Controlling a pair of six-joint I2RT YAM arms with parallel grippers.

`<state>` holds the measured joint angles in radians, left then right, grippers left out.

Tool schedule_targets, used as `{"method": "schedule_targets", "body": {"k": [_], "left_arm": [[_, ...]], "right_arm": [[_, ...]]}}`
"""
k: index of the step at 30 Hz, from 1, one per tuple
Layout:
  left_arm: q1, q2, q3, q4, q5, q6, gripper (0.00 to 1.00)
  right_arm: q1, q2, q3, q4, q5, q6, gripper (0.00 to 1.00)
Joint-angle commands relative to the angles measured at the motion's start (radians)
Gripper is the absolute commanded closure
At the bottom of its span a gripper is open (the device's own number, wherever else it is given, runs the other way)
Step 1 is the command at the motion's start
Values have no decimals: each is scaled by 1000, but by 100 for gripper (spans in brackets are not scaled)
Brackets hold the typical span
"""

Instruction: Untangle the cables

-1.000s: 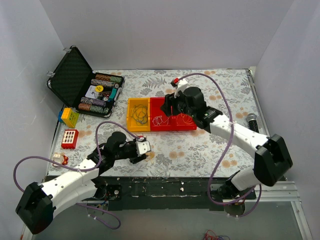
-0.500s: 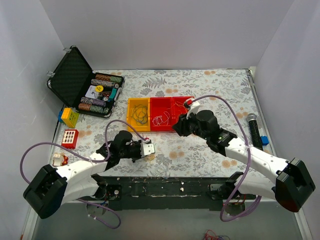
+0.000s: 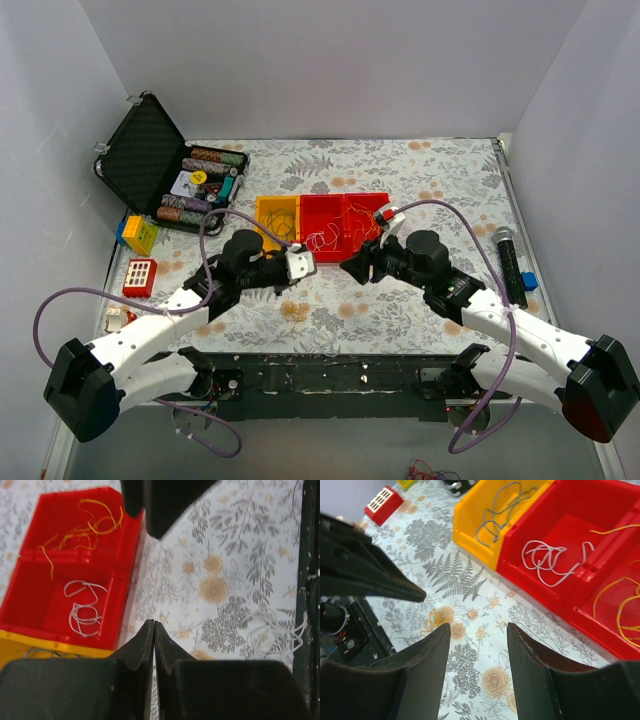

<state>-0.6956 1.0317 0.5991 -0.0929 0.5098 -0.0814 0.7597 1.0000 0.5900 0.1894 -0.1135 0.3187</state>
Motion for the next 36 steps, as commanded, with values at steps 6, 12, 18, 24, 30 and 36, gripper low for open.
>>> {"method": "schedule_targets", "body": {"k": [6, 12, 18, 24, 30, 36], "left_arm": [[1, -15, 52, -292, 78, 115, 75], [2, 14, -42, -323, 39, 230, 33], [4, 83, -59, -237, 36, 194, 27], [1, 154, -38, -154, 62, 105, 29], [-8, 185, -47, -168, 59, 95, 41], [-18, 192, -58, -154, 38, 108, 69]], "right_arm": [[6, -8, -12, 50, -111, -23, 41], [4, -23, -15, 27, -83, -24, 41], [6, -26, -19, 30, -66, -26, 42], [6, -38, -36, 33, -46, -23, 43], [6, -57, -58, 41, -20, -33, 44], [6, -60, -61, 39, -3, -43, 45]]}}
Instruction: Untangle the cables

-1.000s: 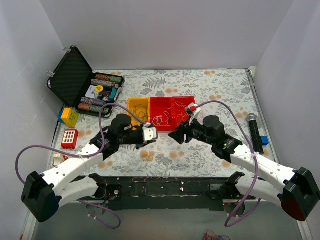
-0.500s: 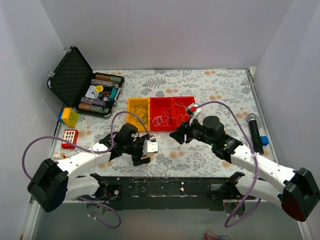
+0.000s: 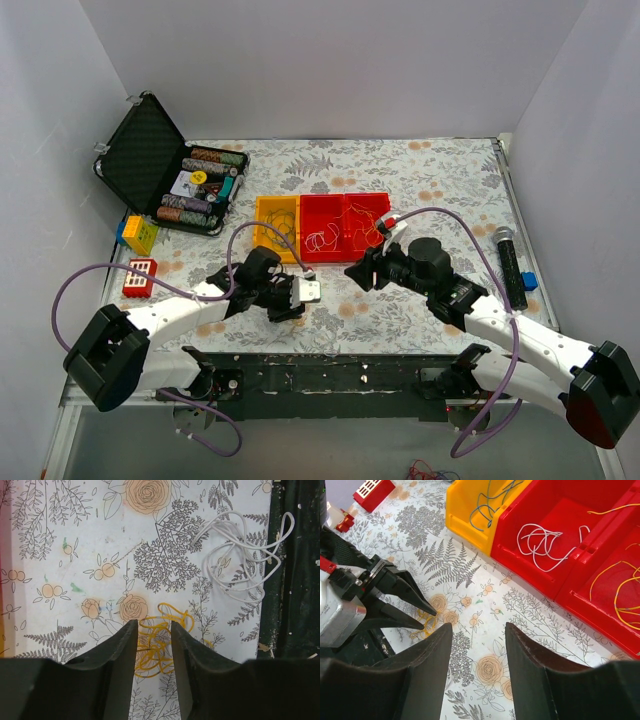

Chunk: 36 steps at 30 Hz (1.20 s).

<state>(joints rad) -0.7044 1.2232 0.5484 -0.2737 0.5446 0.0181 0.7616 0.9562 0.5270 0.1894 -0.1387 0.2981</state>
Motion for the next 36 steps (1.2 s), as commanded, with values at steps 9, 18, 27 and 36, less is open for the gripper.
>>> {"method": "schedule_targets", "body": {"k": [9, 18, 27, 36], "left_arm": [[-36, 6, -22, 36, -11, 40, 83], [-41, -27, 44, 42, -25, 40, 100], [-41, -63, 260, -42, 24, -50, 100], [-41, -68, 475, -78, 81, -214, 100]], "right_arm": [[2, -23, 2, 24, 44, -27, 48], [2, -28, 21, 2, 59, -31, 53], [2, -53, 37, -15, 48, -31, 57], [4, -177, 37, 70, -79, -63, 31]]}}
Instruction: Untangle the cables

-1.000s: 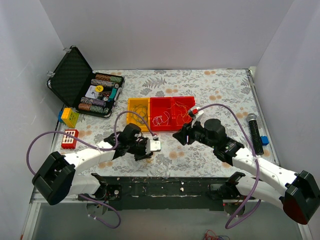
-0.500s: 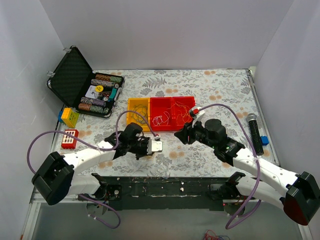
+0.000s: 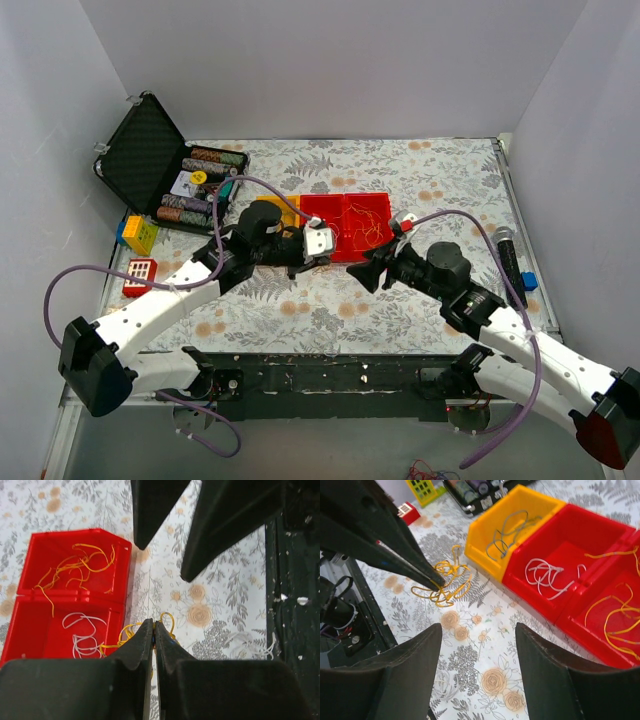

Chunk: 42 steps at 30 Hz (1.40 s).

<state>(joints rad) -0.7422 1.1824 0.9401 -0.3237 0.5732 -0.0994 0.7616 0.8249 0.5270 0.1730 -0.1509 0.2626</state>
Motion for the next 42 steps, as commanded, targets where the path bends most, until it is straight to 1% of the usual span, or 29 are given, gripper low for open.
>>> {"method": "schedule_targets", "body": {"k": [1, 3, 7, 11, 14, 23, 27, 30, 33, 38, 41, 42], "left_arm": [[-3, -23, 110, -28, 62, -126, 100], [-3, -17, 146, -28, 80, -163, 100], [-5, -4, 201, -21, 109, -243, 100], [-3, -4, 224, 3, 134, -316, 100], [-3, -3, 226, 20, 131, -348, 100], [-3, -4, 210, 92, 114, -439, 100], [1, -13, 197, 124, 71, -467, 100], [9, -18, 184, 155, 73, -503, 100], [15, -15, 175, 190, 91, -583, 100], [35, -7, 177, 238, 154, -715, 100], [43, 0, 174, 279, 207, -801, 100], [47, 3, 172, 296, 226, -830, 100]], "right_arm": [[4, -46, 45, 91, -79, -34, 30], [2, -44, 60, 105, -98, -42, 29], [4, -14, 93, 118, -59, -46, 29], [4, 2, 85, 219, -24, -7, 30], [4, 9, 76, 305, -29, 27, 31], [5, 86, 74, 427, -81, 113, 33], [7, 45, 24, 464, -104, 139, 32], [8, -1, -27, 514, -43, 165, 31], [15, -15, -56, 623, -1, 188, 29], [48, -12, -45, 701, 80, 169, 27], [61, 11, -15, 730, 79, 150, 27], [62, 23, -6, 743, 68, 147, 29]]}}
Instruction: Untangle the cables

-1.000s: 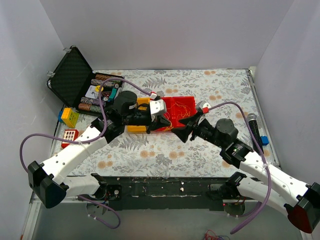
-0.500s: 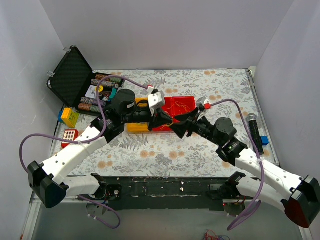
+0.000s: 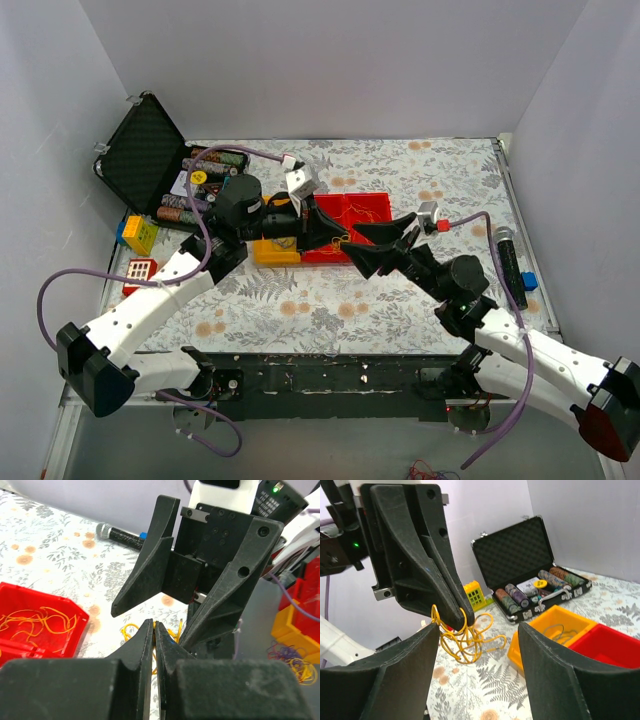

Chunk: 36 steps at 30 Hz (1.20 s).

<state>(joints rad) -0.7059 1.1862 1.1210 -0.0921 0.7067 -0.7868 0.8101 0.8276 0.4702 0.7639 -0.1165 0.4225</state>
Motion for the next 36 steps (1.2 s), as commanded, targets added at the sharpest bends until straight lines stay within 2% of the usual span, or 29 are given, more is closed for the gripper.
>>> {"method": "schedule_targets", "body": {"k": [1, 4, 6, 12, 18, 21, 30, 34, 35, 36], "left_arm": [[11, 4, -9, 75, 105, -163, 100], [17, 15, -9, 115, 137, -210, 100], [19, 19, -1, 126, 151, -226, 100], [26, 18, 37, 123, 157, -223, 100], [29, 16, 82, 98, 70, -122, 100], [29, 27, 108, 54, 22, -83, 100], [29, 50, 114, 51, -79, -29, 100], [29, 95, 132, 66, -72, -8, 100], [29, 110, 137, 66, -69, 0, 100], [29, 119, 138, 66, -69, 10, 100]], "right_arm": [[15, 30, 62, 159, 20, -14, 30], [20, 68, 84, 160, -12, -13, 38], [20, 77, 96, 121, -18, -16, 46], [20, 44, 62, -7, 34, -42, 78], [20, -73, -16, -153, 112, -53, 89], [20, -133, -53, -248, 228, -48, 99], [20, -272, -93, -426, 402, -53, 94], [20, -268, -73, -445, 442, -53, 94], [20, -262, -61, -439, 428, -56, 91], [20, -254, -45, -425, 404, -63, 83]]}}
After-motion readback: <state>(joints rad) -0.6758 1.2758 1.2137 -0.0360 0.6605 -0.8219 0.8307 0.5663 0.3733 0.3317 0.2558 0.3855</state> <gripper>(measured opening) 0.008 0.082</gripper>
